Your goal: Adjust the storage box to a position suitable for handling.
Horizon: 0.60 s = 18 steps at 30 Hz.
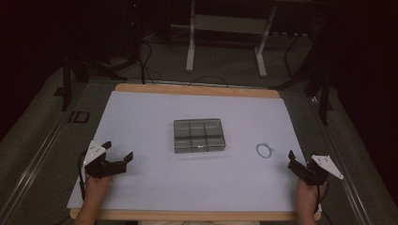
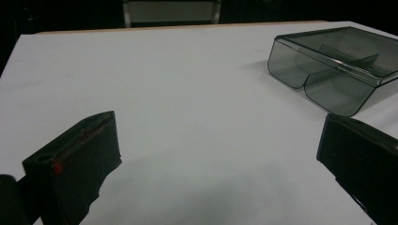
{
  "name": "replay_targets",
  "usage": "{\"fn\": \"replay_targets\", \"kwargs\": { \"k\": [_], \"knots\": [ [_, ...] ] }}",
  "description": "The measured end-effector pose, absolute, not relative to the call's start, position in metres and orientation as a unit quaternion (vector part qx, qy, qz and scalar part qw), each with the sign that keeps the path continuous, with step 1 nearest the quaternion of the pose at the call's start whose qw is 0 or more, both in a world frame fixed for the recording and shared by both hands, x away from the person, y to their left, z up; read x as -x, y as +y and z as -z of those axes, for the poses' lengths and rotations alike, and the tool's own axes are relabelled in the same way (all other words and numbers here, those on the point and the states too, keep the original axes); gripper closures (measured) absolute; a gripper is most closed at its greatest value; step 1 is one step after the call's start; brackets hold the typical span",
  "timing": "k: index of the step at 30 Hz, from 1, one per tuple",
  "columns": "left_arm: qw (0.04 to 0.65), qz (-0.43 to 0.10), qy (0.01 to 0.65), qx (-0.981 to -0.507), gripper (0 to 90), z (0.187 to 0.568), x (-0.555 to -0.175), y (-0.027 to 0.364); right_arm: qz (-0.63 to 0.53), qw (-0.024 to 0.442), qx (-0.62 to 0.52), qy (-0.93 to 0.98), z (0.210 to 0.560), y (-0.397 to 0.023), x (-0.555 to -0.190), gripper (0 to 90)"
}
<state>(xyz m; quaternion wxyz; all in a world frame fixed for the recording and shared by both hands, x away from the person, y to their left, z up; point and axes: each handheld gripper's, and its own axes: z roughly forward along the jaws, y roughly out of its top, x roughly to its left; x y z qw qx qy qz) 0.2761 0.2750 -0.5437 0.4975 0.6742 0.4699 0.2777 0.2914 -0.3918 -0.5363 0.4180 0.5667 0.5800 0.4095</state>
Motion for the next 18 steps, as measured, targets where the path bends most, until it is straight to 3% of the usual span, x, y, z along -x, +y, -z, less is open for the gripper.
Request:
{"fn": "replay_targets", "kwargs": {
  "k": [9, 18],
  "knots": [
    [0.501, -0.283, 0.478, -0.664, 0.0, 0.544, -0.275, 0.277, -0.401, 0.408, -0.574, 0.586, 0.536, -0.392, -0.295, 14.2],
    [0.472, -0.276, 0.501, -0.671, 0.0, 0.543, -0.281, 0.274, -0.346, 0.365, -0.587, 0.634, 0.536, -0.388, -0.311, 13.9]
  ]
}}
